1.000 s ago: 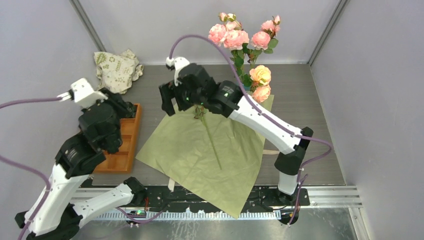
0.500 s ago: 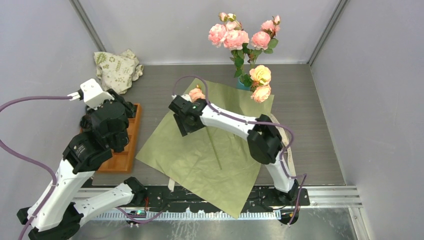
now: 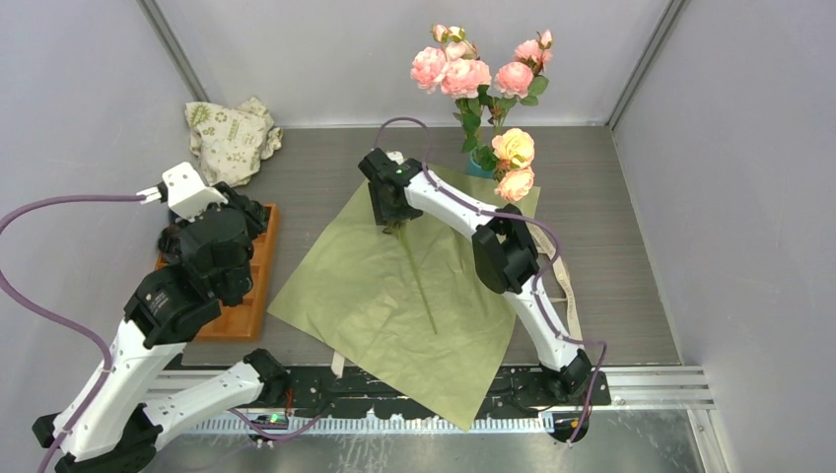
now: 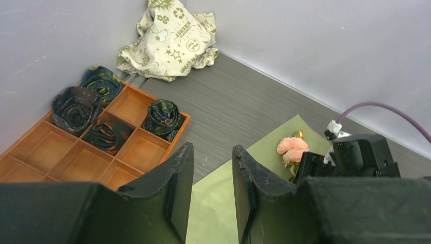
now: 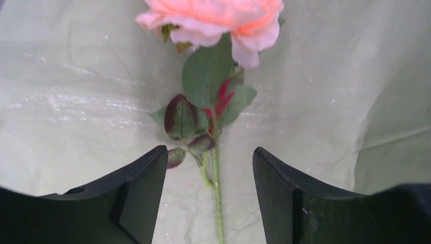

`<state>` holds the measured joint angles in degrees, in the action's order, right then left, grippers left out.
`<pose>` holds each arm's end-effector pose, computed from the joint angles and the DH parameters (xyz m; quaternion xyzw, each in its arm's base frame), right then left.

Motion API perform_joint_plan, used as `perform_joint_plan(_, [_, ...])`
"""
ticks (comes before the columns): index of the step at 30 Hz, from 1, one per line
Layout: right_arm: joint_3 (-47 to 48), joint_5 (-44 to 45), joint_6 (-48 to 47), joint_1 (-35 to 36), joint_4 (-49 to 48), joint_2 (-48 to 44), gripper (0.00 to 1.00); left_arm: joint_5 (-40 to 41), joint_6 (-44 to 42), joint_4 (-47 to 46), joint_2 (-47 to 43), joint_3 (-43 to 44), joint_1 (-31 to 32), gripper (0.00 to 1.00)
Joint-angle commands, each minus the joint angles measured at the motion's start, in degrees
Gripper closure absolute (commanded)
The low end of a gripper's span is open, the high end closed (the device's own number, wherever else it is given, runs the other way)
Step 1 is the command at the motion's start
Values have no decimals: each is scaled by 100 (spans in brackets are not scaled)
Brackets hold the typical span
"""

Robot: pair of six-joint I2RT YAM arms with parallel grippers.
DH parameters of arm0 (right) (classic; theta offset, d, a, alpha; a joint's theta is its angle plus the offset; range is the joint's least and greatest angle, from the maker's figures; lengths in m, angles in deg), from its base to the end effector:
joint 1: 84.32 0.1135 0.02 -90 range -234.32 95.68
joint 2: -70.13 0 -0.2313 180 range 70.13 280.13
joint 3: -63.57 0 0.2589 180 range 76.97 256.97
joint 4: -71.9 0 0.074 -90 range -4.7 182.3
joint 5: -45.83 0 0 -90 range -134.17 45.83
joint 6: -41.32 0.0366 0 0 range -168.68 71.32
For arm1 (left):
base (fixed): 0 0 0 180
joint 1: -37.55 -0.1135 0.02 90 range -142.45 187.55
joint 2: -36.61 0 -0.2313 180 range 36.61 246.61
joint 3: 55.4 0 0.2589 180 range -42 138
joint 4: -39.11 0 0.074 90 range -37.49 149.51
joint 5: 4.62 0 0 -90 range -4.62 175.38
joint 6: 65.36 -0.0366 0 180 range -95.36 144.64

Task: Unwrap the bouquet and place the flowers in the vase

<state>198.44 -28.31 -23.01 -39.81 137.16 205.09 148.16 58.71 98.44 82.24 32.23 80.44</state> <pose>0.3549 0.3349 0.1775 -0.1293 0.9594 0.0112 0.2505 0.1227 -0.0696 0.4251 -0.2548 0.7094 0.0137 0.6570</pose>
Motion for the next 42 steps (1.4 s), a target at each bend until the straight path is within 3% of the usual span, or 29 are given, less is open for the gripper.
perform_joint_plan(1, [506,-96,-46,-68,39,152,32,-138,50,-295,86,-56,8,66])
perform_joint_plan(9, [652,-338,-10,-184,-3,484,33,-175,25,-296,154,-82,8,66])
perform_joint_plan(14, [684,-468,-11,-226,-35,607,57,-188,24,-255,95,-128,11,66])
perform_joint_plan(23, [531,-558,49,-234,-162,471,78,-205,39,-199,8,-164,10,69])
perform_joint_plan(28, [370,-523,98,-235,-243,93,98,-222,57,-176,6,-194,8,69])
perform_joint_plan(42, [869,-548,-227,161,-95,-1825,99,-278,167,-84,-96,-210,8,70])
